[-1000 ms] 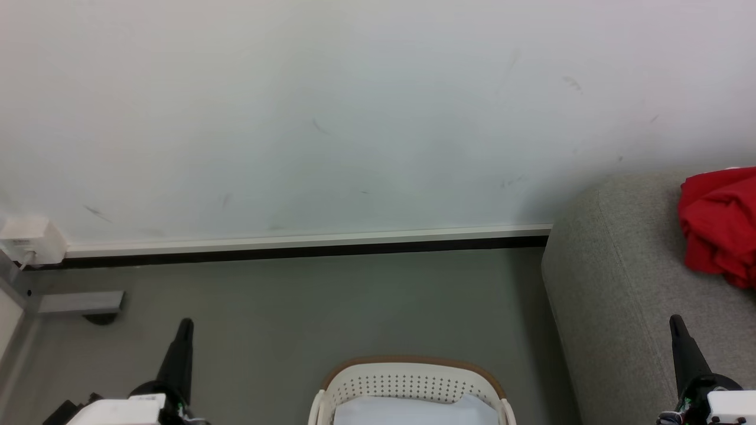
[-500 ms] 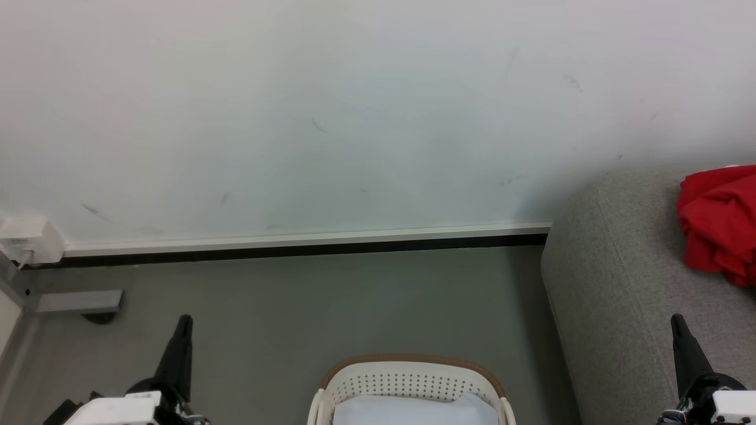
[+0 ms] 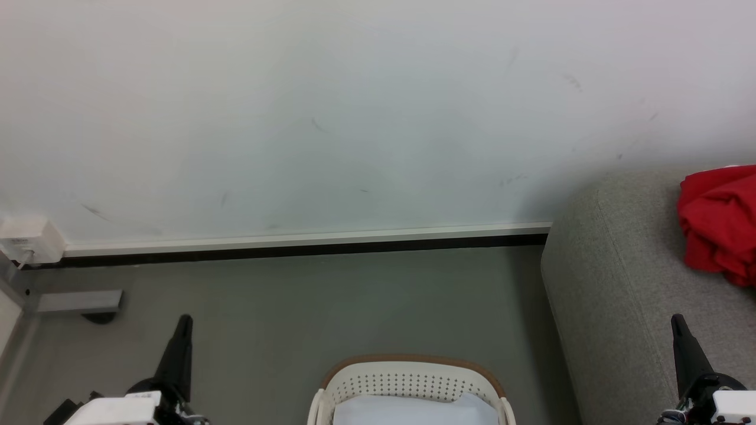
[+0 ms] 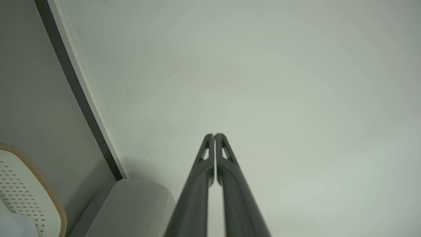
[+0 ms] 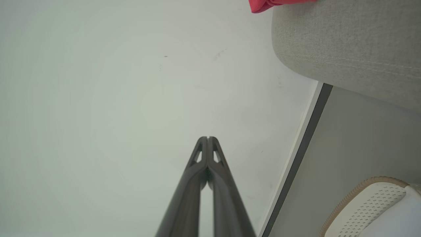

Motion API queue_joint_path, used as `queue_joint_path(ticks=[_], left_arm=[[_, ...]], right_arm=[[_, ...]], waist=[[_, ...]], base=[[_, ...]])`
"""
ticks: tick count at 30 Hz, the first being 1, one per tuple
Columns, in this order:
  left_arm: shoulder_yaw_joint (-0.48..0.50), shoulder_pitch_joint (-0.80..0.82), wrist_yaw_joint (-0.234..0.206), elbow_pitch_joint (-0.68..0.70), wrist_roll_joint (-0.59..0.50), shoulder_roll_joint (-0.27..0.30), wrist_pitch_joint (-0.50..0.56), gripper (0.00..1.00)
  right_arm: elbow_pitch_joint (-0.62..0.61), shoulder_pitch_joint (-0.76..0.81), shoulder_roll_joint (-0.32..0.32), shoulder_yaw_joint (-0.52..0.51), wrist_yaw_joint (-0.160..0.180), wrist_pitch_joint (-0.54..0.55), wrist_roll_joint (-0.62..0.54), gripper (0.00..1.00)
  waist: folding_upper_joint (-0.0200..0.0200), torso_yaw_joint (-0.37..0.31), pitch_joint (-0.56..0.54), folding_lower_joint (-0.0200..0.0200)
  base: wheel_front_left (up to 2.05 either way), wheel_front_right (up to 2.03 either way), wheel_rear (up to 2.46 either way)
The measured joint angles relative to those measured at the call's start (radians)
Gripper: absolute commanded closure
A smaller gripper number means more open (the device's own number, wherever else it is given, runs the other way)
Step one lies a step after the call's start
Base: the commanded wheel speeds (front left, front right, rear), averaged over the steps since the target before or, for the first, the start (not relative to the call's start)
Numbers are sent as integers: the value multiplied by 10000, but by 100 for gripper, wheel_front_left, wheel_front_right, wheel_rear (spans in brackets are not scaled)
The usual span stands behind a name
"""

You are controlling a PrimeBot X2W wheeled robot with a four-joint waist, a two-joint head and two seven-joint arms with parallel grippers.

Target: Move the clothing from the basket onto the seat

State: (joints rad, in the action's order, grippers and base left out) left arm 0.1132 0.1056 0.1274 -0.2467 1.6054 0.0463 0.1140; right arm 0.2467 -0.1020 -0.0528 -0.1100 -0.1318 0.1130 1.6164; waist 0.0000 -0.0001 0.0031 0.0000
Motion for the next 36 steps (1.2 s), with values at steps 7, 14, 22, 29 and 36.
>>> queue_joint_path(ticks=[7, 14, 22, 29, 36], left_arm=[[0, 0, 0, 0, 0, 0, 0, 100], [0, 1, 0, 0, 0, 0, -2, 100], [0, 1, 0, 0, 0, 2, 0, 100], [0, 1, 0, 0, 0, 2, 0, 100], [0, 1, 0, 0, 0, 2, -2, 100]], right_arm=[[0, 0, 2, -6, 0, 0, 0, 100], [0, 0, 4, -10, 0, 2, 0, 100], [0, -1, 10, -13, 0, 2, -2, 100], [0, -1, 15, -17, 0, 2, -2, 100], [0, -1, 17, -21, 0, 4, -2, 100]], waist=[[0, 0, 0, 0], [0, 0, 0, 0], [0, 0, 0, 0], [0, 0, 0, 0], [0, 0, 0, 0]], base=[[0, 0, 0], [0, 0, 0], [0, 0, 0], [0, 0, 0], [0, 0, 0]])
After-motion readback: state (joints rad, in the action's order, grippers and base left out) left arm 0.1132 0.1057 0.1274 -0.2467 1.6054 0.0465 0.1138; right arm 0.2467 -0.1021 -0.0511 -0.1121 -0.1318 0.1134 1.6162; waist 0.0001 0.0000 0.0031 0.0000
